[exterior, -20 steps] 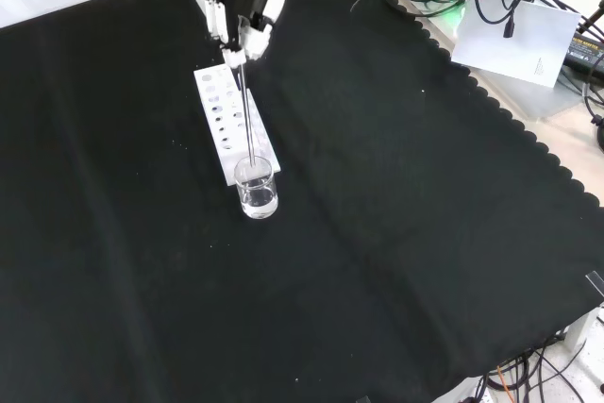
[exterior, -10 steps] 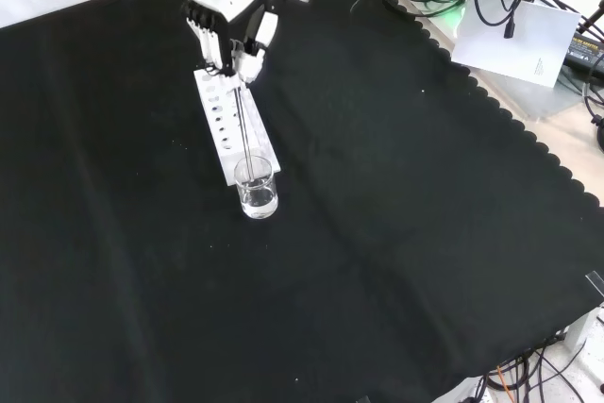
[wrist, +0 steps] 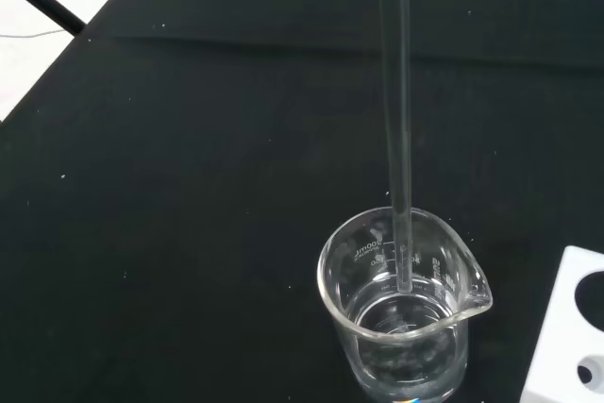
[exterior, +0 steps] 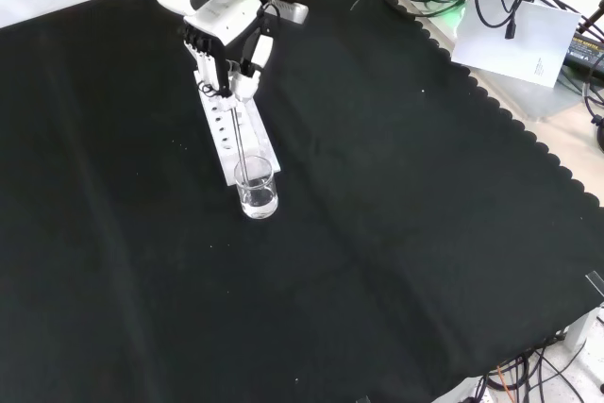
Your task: Stir in the beaker to the left of the white test tube rack with the glass rod.
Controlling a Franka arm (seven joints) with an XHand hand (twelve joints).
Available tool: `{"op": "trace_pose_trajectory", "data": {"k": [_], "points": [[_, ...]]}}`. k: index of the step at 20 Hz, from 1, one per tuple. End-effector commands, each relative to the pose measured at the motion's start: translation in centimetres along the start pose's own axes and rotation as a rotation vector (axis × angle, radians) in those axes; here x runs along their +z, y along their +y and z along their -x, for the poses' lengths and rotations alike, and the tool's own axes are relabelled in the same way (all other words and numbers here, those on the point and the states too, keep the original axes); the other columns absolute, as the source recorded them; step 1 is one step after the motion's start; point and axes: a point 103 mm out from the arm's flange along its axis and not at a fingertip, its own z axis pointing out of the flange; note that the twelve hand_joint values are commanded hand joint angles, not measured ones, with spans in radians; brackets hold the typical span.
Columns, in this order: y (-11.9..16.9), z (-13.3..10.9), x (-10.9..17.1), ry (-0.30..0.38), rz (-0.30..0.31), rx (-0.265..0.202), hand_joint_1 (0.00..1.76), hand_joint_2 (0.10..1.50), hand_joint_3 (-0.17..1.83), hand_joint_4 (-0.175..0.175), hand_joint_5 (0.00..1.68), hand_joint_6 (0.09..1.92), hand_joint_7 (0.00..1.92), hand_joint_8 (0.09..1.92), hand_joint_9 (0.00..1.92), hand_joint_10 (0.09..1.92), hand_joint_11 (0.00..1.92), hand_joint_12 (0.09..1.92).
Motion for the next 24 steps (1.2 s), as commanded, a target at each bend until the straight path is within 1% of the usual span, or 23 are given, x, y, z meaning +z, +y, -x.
{"op": "trace_pose_trajectory", "data": {"k": [1,6,12,13,14,17,20,21,24], "points": [[0.1,-0.4,0.6,-0.002,0.003,-0.011,1.33,1.06,-0.17,-0.175,1.42,0.09,1.32,0.74,1.6,0.77,1.68,0.43],[0.2,-0.2,1.1,-0.003,-0.008,-0.009,1.33,1.06,-0.17,-0.175,1.42,0.09,1.32,0.74,1.6,0.77,1.68,0.43],[0.4,0.4,0.2,-0.001,-0.012,0.001,1.33,1.06,-0.17,-0.175,1.42,0.09,1.32,0.74,1.6,0.77,1.68,0.43],[0.2,1.4,0.5,0.01,-0.015,0.006,1.33,1.06,-0.17,-0.175,1.42,0.09,1.32,0.74,1.6,0.77,1.68,0.43],[0.1,1.9,0.6,0.011,-0.017,0.008,1.33,1.06,-0.17,-0.175,1.42,0.09,1.32,0.74,1.6,0.77,1.68,0.43],[-0.5,2.5,0.9,0.008,-0.019,0.019,1.33,1.06,-0.17,-0.175,1.42,0.09,1.32,0.74,1.6,0.77,1.68,0.43],[-1.2,2.5,1.0,0.003,-0.021,0.03,1.33,1.06,-0.17,-0.175,1.42,0.09,1.32,0.74,1.6,0.77,1.68,0.42],[-1.2,2.4,1.1,0.004,-0.032,0.032,1.33,1.06,-0.17,-0.175,1.42,0.09,1.32,0.74,1.6,0.77,1.68,0.42],[-1.5,2.0,1.2,0.001,-0.026,0.025,1.33,1.06,-0.17,-0.175,1.42,0.09,1.32,0.74,1.6,0.77,1.68,0.42]]}}
